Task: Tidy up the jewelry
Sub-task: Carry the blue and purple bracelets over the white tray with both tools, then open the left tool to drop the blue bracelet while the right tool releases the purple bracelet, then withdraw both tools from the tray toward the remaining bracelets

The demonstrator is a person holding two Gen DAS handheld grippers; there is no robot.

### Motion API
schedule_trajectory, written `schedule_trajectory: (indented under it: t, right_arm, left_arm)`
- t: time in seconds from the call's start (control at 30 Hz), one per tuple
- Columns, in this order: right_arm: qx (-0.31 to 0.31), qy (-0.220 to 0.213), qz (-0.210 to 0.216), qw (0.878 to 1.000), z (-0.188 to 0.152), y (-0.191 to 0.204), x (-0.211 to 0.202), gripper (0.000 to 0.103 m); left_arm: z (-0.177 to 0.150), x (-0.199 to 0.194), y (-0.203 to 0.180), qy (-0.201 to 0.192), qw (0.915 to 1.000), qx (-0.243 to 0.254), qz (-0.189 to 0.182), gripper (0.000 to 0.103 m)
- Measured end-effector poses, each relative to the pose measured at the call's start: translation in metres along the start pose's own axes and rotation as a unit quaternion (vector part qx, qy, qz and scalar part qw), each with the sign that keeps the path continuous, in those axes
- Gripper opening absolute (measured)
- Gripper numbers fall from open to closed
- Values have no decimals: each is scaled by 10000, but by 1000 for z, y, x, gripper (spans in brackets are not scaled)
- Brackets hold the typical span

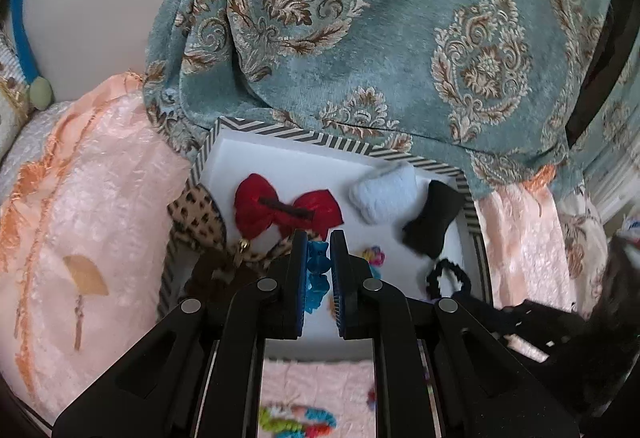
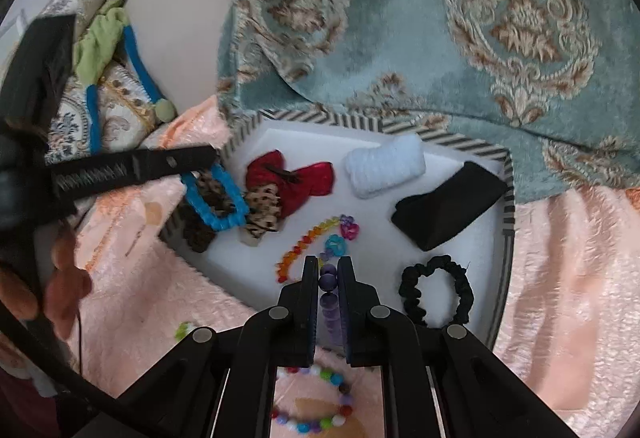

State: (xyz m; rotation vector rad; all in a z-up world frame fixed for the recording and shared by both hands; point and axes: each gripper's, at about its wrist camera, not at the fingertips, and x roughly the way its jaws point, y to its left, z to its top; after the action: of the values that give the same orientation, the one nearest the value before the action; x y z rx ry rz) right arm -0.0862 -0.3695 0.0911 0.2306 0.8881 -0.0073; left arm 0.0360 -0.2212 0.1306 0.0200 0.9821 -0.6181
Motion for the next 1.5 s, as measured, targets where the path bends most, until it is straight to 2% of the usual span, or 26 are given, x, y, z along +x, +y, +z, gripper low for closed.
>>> schedule_trajectory:
  t: [0.2,0.43,0.47,0.5,0.57,0.67,0.77,0.83,0.93,1.03,1.2,1.37,1.5]
  right_arm:
    - [153,204,-291,9993,-7,-19,26,9]
    - [245,336,-317,9986,-14,-19,35,10]
    - [247,323,-305,9987,-15,-18,33,16]
    - [244,290,-301,9988,-15,-18,29,29]
    - [245,153,-305,9991,-16,-16,20,41]
    - [260,22,-320,9991,-18,-16,6,41]
    - [309,-47,-303,9991,-22,-15,-6,41]
    - [351,-66,-401,9986,-26,-15,-14,43]
    - [453,-90,-423,9980,-30,-15,-23,43]
    - [496,-96,-395,9979,-37,-13,-35,43]
    - [420,-81,-313,9986,-49,-3,-51,43]
    - [480,-73,-193,9986,-63,4,-62,44]
    - [500,-154,-173,9985,-73,10,-70,44]
  left_arm:
    - [-10,14,2,212,9998,14,24,10]
    - [-30,23,11,414,9990,-85,131,10]
    - [-32,26,13,474,9987,-115,142,10]
    - [-34,30,15,520,9984,-150,174,10]
    - [-38,36,20,575,9977,-188,292,10]
    - [-43,42,32,608,9966,-325,440,10]
    - [-46,46,44,700,9952,-503,470,21]
    - [-49,47,47,723,9948,-552,451,36]
    - [-52,45,48,725,9947,-531,492,38]
    - [-53,32,43,613,9956,-461,547,50]
    - [-63,-5,30,358,9979,-368,396,57]
    - [-86,-30,22,224,9980,-261,536,58]
    - [-108,-46,26,149,9974,-407,579,58]
